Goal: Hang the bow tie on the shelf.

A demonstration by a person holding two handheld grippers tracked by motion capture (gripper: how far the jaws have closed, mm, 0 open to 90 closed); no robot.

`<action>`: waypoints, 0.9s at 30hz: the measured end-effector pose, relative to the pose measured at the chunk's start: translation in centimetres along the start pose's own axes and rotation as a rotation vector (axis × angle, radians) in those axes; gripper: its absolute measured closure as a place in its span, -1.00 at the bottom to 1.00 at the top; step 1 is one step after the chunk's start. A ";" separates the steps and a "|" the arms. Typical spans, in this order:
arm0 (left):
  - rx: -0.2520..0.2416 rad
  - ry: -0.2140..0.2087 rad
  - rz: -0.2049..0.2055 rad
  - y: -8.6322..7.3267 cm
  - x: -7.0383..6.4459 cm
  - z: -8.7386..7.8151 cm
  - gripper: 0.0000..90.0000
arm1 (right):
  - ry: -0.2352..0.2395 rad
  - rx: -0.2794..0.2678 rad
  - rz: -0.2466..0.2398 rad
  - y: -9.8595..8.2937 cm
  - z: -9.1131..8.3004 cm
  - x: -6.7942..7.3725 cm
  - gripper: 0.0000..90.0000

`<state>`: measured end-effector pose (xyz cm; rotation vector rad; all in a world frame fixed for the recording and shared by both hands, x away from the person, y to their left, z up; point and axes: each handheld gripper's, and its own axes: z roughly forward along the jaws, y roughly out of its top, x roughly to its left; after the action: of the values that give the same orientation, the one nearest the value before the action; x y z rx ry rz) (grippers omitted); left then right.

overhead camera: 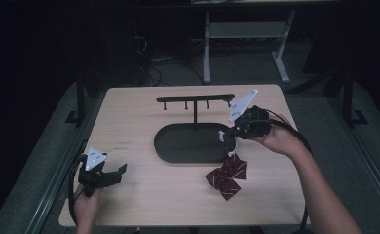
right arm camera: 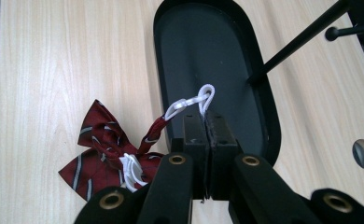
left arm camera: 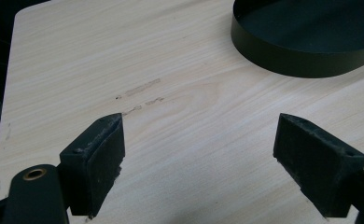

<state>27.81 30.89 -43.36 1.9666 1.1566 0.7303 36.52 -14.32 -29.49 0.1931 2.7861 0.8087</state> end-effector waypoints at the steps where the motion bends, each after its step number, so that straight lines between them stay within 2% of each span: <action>1: -0.001 0.000 0.000 0.0 0.0 0.0 -0.64 | 0.002 -0.001 0.004 0.1 0.0 0.0 0.96; 16: 0.000 0.004 0.002 0.0 0.1 0.0 -0.64 | 0.032 -0.021 0.002 1.6 -0.5 -1.3 0.96; 27: -0.003 0.004 0.003 0.1 0.0 0.1 -0.64 | 0.018 -0.024 -0.023 3.2 -1.6 -2.0 0.96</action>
<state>27.92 30.89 -43.35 1.9654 1.1548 0.7371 38.26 -12.81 -26.04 0.1494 2.7885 0.8427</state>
